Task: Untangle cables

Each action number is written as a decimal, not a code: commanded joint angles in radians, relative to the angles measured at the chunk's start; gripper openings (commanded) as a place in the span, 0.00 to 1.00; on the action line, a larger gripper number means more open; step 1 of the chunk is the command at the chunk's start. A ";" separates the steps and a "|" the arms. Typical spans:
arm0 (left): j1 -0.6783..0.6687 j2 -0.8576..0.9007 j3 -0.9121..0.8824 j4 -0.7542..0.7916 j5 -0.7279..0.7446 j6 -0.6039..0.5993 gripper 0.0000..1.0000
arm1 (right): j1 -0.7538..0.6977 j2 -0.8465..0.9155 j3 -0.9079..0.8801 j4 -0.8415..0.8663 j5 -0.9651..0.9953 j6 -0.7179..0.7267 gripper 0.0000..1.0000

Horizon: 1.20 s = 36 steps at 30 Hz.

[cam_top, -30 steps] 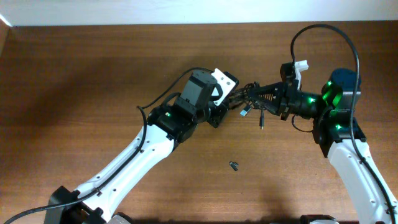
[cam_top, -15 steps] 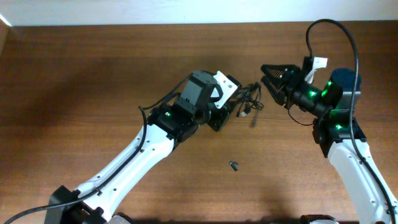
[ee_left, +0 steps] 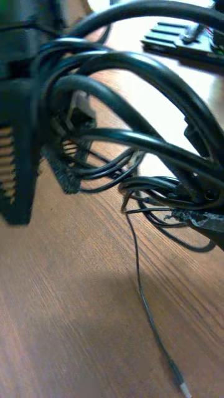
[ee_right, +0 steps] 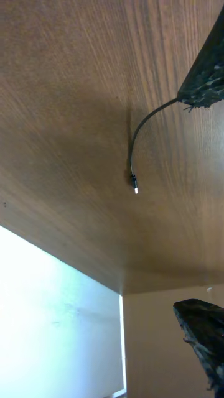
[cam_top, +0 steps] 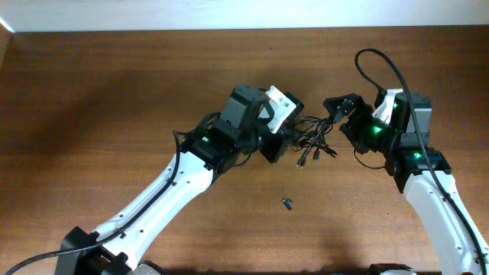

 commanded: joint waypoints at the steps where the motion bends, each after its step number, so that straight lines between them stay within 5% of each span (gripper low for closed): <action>1: 0.073 -0.024 0.002 0.029 0.031 -0.210 0.00 | 0.003 -0.012 0.005 -0.024 -0.025 -0.105 0.99; 9: 0.195 -0.035 0.002 0.045 0.118 -0.329 0.00 | 0.003 -0.012 0.005 -0.027 -0.182 -0.138 1.00; 14: 0.194 -0.035 0.002 0.047 0.238 -0.329 0.00 | 0.003 -0.012 0.005 0.148 -0.412 -0.387 0.87; 22: 0.193 -0.035 0.001 0.039 0.282 -0.329 0.00 | 0.003 -0.012 0.005 0.152 -0.418 -0.589 0.84; 31: 0.112 -0.035 0.001 0.048 0.293 -0.329 0.00 | 0.003 -0.012 0.005 0.174 -0.313 -0.598 0.76; 34: 0.103 -0.035 0.001 0.081 0.349 -0.329 0.00 | 0.003 -0.012 0.005 0.166 -0.291 -0.597 0.71; 36: 0.103 -0.035 0.001 0.100 0.352 -0.329 0.00 | 0.003 -0.012 0.005 0.150 -0.287 -0.597 0.50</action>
